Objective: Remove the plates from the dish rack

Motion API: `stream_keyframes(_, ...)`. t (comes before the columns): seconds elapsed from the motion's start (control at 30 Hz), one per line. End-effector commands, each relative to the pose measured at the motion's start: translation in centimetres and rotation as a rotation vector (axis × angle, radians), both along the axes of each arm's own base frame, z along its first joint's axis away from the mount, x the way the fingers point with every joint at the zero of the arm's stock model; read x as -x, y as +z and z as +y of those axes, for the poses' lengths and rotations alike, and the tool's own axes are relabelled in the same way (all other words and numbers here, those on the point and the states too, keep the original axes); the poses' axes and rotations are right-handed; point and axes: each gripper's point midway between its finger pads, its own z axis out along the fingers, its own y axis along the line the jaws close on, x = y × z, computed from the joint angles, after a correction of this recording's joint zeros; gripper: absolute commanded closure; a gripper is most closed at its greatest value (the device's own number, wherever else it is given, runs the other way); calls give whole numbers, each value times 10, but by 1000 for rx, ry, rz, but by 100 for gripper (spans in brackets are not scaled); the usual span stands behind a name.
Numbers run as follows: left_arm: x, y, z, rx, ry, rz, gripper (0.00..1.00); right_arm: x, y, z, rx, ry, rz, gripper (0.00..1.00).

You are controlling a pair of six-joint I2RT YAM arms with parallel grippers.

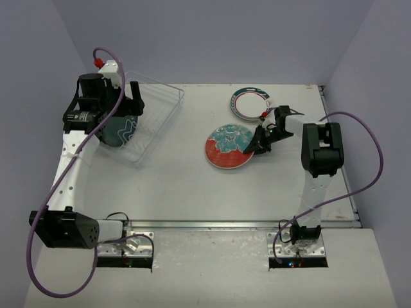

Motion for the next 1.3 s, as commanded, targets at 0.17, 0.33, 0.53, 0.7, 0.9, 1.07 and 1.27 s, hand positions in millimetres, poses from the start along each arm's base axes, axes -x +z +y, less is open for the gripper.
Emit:
stream_keyframes(0.17,-3,30,22,-44,82,-71,0,-4,-12,-58,138,-29,-2,99)
stream_keyframes(0.33,-5,32,19,-40,65,-75,0,1,-15,-77,158,-35,4,97)
stream_keyframes(0.53,-7,37,20,-44,63,-83,0,14,-29,-91,164,-35,54,93)
stream_keyframes(0.7,-6,33,21,-52,63,-75,0,18,-39,-104,180,-44,68,89)
stream_keyframes(0.9,-6,35,22,-55,65,-81,0,17,-43,-114,211,-50,67,64)
stream_keyframes(1.07,-6,38,25,-66,77,-89,0,12,-41,-128,264,-60,47,47)
stream_keyframes(1.27,-8,48,30,-120,76,-118,0,-5,-13,-142,344,-60,-85,39)
